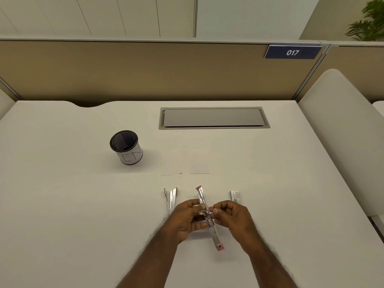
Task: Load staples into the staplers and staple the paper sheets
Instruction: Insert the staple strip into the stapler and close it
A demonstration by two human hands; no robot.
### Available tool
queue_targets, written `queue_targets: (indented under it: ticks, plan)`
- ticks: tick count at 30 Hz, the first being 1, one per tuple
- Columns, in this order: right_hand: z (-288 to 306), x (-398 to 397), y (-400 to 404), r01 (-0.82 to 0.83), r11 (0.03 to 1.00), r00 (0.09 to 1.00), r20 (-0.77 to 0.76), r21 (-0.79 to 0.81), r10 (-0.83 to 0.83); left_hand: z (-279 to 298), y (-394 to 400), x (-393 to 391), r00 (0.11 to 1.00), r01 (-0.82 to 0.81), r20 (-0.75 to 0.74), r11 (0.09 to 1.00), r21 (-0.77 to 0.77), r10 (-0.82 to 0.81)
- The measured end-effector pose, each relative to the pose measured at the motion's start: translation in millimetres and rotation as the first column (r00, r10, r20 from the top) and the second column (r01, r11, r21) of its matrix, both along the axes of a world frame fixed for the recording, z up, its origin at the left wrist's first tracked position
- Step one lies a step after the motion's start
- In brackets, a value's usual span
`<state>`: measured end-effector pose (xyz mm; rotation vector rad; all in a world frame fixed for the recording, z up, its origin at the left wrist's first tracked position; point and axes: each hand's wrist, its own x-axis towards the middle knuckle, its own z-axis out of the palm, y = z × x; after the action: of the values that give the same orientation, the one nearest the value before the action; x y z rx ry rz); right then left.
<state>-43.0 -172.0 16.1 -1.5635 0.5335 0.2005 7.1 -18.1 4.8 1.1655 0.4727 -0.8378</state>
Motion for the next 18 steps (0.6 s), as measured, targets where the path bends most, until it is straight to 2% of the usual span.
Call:
queue_targets:
  ticks: [8, 15, 18]
  plan:
    - [18, 5, -2, 0.165, 0.973, 0.986, 0.058, -0.163, -0.157, 11, 6, -4, 0.982, 0.159, 0.110, 0.986, -0.059, -0.151]
    - [42, 10, -5, 0.049, 0.986, 0.997, 0.068, -0.159, -0.039, 17, 7, -10, 0.969, 0.201, 0.163, 0.976, -0.089, -0.185]
    - [52, 10, -6, -0.039, 0.968, 0.995, 0.083, -0.247, 0.062, 17, 7, -12, 0.970, 0.196, 0.168, 0.973, -0.121, -0.174]
